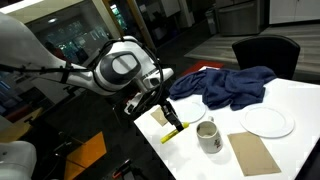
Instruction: Pick up the yellow marker and put it inside the mug
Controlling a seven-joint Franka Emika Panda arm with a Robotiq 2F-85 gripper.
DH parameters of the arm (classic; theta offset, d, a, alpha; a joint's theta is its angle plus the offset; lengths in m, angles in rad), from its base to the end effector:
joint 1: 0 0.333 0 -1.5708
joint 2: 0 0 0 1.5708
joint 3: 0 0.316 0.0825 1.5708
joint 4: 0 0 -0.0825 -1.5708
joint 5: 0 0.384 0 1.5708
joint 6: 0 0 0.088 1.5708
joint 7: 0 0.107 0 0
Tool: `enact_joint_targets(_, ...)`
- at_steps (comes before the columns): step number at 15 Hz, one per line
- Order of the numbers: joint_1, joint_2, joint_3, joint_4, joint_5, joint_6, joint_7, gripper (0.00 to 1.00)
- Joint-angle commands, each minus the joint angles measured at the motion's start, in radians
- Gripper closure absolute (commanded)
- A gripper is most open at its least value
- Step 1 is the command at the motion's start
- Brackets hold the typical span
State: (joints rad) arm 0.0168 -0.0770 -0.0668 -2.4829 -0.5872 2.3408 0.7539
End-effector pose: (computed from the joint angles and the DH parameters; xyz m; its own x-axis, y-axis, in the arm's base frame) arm 0.4586 -0.0314 0.3142 0.9300 -0.3361 0.1484 -0.3674 -0.8556 0.3647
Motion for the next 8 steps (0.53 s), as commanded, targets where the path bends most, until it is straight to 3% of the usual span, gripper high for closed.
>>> enact_joint_targets(1,0.009,-0.002,0.074,0.014,0.055,-0.036,0.006,0.95)
enact_joint_targets(8,0.028,0.004,0.155,0.056,0.130,-0.051,0.047,0.95)
